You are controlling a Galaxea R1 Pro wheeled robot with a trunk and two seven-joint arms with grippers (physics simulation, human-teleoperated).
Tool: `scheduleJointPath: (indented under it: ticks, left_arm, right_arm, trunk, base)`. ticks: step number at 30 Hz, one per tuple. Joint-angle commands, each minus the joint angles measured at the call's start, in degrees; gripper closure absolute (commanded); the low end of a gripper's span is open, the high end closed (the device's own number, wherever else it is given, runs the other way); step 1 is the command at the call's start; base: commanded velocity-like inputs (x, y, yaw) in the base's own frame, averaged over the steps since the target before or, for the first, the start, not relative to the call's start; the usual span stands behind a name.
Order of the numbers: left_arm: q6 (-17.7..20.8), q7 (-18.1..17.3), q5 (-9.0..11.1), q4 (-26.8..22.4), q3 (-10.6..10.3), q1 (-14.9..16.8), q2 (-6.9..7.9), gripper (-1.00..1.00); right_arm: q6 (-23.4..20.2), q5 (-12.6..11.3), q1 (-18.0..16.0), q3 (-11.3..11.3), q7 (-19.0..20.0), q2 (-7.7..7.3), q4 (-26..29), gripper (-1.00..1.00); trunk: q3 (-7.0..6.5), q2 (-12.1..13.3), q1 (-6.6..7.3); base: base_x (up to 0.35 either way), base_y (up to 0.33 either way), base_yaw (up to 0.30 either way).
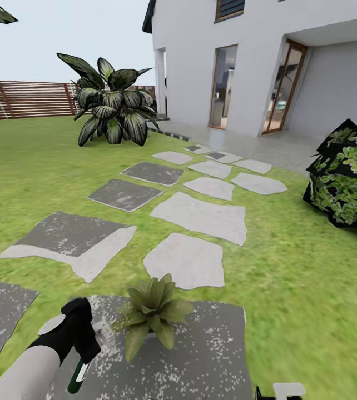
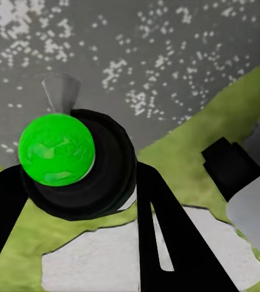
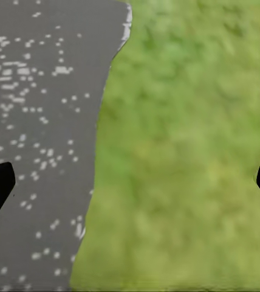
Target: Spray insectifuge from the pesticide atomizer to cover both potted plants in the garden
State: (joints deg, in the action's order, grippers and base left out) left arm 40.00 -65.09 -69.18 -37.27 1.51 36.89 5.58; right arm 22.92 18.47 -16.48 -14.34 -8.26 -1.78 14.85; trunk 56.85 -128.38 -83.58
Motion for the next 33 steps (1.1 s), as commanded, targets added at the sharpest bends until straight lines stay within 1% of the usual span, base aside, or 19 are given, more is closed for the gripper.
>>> scheduleJointPath:
  ticks: [1,4,7,16,33]
  left_arm:
    - [0.5,-0.4,-0.3,-0.1,0.2,0.0,-0.04,1.00]
    - [0.7,-0.4,-0.3,-0.1,0.2,0.0,-0.04,1.00]
    - [0.7,-0.4,-0.3,-0.1,0.2,0.0,-0.04,1.00]
    - [0.8,-0.4,-0.3,-0.1,0.2,0.0,-0.11,1.00]
    - [0.8,-0.1,-0.3,0.2,0.3,-0.2,0.31,1.00]
  right_arm:
    - [0.2,0.6,0.0,-0.3,-0.2,0.02,-0.1,-1.00]
    - [0.2,0.6,0.0,-0.3,-0.2,0.02,-0.1,-1.00]
    - [0.2,0.6,0.0,-0.3,-0.2,0.02,-0.1,-1.00]
    - [0.2,0.6,0.0,-0.3,-0.2,0.02,-0.1,-1.00]
    - [0.2,0.6,0.0,-0.3,-0.2,0.02,-0.1,-1.00]
  trunk:
    - [0.05,0.0,0.03]
    - [0.05,0.0,0.03]
    - [0.05,0.0,0.03]
    - [0.05,0.0,0.03]
    - [0.05,0.0,0.03]
  base:
    - [-0.226,-0.205,0.004]
    - [-0.124,-0.213,0.003]
    - [-0.014,-0.243,0.180]
    - [0.050,-0.267,0.269]
    - [0.085,-0.263,0.278]
